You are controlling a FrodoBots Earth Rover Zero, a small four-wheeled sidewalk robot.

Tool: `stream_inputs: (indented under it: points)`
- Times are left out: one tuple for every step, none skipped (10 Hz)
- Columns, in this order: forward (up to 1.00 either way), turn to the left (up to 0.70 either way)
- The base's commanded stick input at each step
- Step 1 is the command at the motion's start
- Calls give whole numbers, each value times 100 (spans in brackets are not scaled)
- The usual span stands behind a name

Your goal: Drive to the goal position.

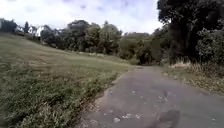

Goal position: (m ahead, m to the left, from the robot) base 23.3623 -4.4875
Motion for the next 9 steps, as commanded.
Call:
stream_inputs:
  points:
    - [59, 0]
    - [61, 0]
    - [60, -3]
    - [60, -20]
    - [59, -34]
    - [59, -40]
    - [60, -23]
    - [60, -23]
    - [59, -38]
